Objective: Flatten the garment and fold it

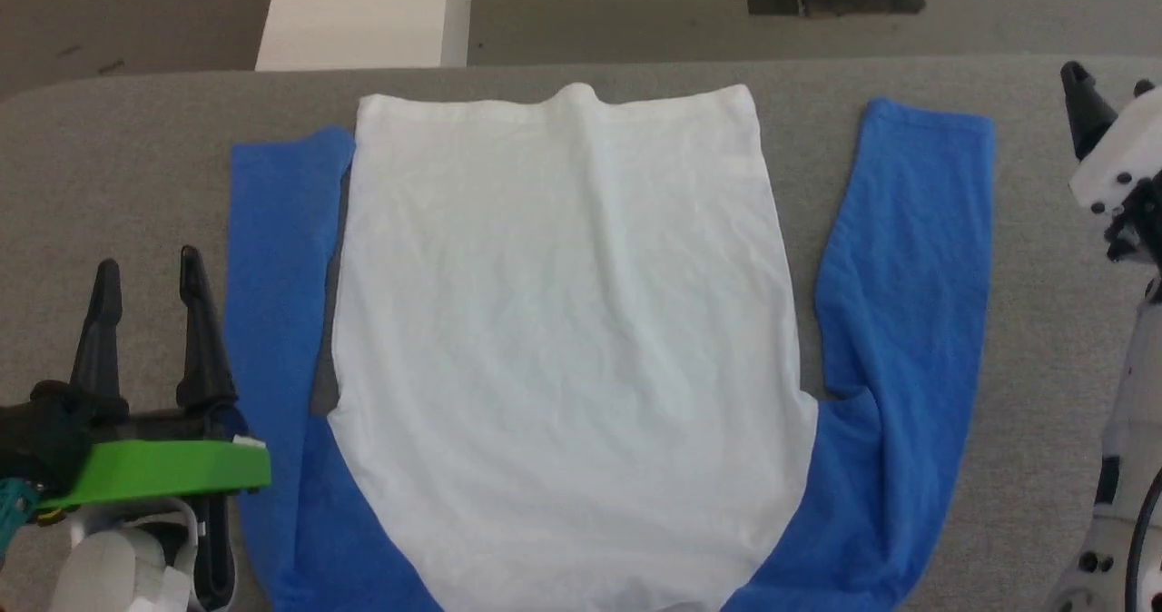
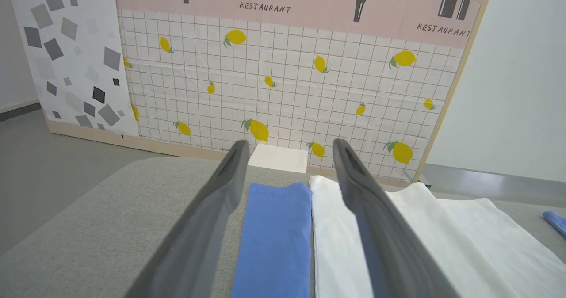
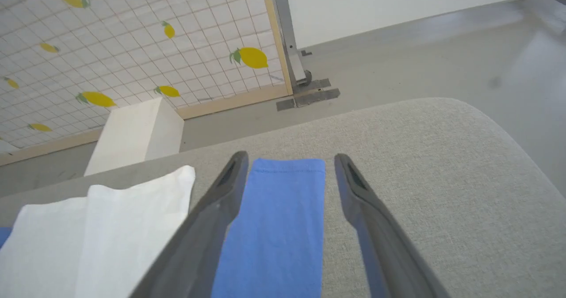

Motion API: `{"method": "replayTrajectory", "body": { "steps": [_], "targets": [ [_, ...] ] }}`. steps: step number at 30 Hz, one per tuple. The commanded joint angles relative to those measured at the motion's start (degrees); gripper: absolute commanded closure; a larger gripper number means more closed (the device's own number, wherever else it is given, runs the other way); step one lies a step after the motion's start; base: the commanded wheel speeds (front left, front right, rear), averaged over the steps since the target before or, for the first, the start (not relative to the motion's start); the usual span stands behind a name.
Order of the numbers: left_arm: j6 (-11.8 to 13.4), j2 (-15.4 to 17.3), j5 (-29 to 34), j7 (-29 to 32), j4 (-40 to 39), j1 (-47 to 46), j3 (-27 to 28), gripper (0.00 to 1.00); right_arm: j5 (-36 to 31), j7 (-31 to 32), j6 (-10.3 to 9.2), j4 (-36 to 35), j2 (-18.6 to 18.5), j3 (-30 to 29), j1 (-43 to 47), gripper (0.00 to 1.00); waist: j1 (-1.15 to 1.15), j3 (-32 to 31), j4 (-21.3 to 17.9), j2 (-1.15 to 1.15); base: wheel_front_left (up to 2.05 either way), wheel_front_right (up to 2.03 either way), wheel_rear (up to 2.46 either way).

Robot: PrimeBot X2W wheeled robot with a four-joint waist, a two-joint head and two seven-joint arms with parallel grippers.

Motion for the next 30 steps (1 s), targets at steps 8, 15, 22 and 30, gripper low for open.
{"method": "replayTrajectory", "body": {
  "steps": [8,15,22,30],
  "targets": [
    [-4.1,-3.7,3.2,-0.3,-1.1,-4.2,1.8,0.0,-15.1,14.2,-0.08,7.4,-0.9,-3.1,-11.8,0.0,0.0,15.0,4.0,0.0,0.0,0.0,0.0],
    [-6.1,-6.0,3.8,-0.3,-1.7,-5.9,2.7,0.0,-21.8,19.6,-0.08,5.6,-2.5,-4.6,-13.4,0.0,0.0,19.7,6.0,0.0,0.0,0.0,0.0],
    [-7.1,-6.8,4.3,-0.3,-1.2,-6.1,4.3,0.0,-20.9,19.7,-0.08,5.8,-1.3,-5.2,-11.8,0.0,0.0,21.3,5.6,0.0,0.0,0.0,0.0],
    [-7.7,-8.1,5.0,-0.3,0.6,-6.4,5.5,0.0,-14.9,14.0,-0.08,3.3,-1.7,-8.6,-12.2,1.0,0.0,16.7,5.1,0.0,0.0,0.0,0.0]
  ]
}}
